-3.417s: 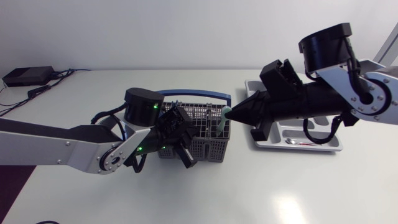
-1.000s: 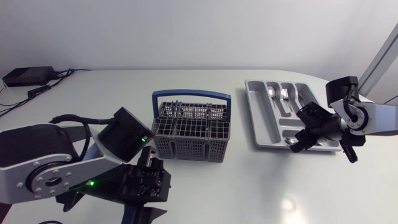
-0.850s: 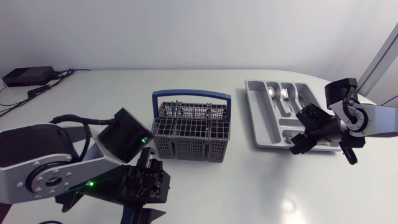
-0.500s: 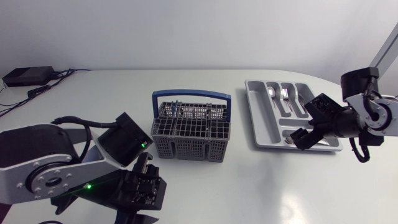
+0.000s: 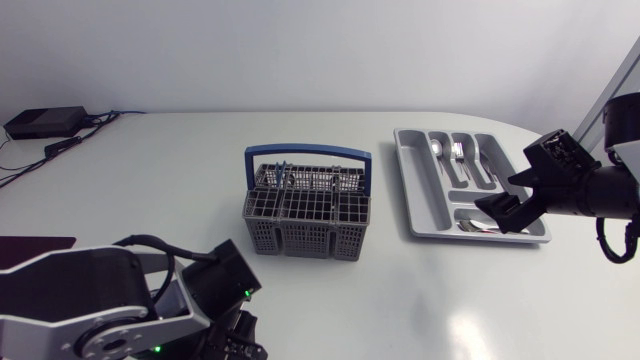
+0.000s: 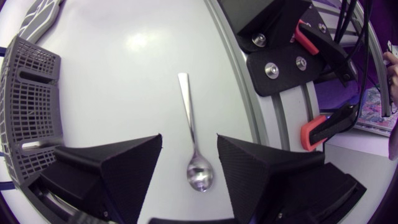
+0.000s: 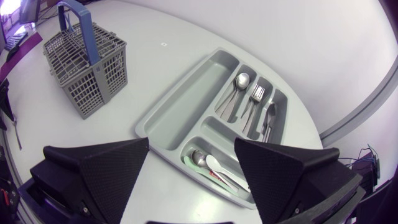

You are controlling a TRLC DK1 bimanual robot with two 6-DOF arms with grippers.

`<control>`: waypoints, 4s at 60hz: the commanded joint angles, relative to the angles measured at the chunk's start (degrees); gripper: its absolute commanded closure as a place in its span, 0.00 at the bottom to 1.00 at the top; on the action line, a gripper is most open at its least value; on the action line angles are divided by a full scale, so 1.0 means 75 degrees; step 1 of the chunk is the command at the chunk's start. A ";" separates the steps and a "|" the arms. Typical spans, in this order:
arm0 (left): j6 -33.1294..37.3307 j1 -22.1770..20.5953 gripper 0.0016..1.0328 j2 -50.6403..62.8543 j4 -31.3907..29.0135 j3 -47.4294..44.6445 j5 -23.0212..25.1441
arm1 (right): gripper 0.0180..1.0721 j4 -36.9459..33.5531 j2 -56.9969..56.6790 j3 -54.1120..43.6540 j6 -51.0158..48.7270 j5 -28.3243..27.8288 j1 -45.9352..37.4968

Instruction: Unload the cutlery basket into the drawer organizer.

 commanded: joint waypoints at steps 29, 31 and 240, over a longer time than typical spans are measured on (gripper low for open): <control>-0.0149 -0.0367 0.83 0.1562 0.1184 -0.0416 -0.0575 | 0.06 -0.0244 -0.0465 -0.0007 0.0118 -0.0110 -0.0113; -0.0172 -0.0367 0.86 0.1621 0.1254 -0.0428 -0.0575 | 0.06 -0.0244 -0.0477 -0.0007 0.0118 -0.0110 -0.0124; -0.0723 -0.0367 0.94 0.2957 0.0762 0.4482 -0.0165 | 0.90 0.0014 -0.0512 -0.1870 -0.0011 -0.1082 0.5348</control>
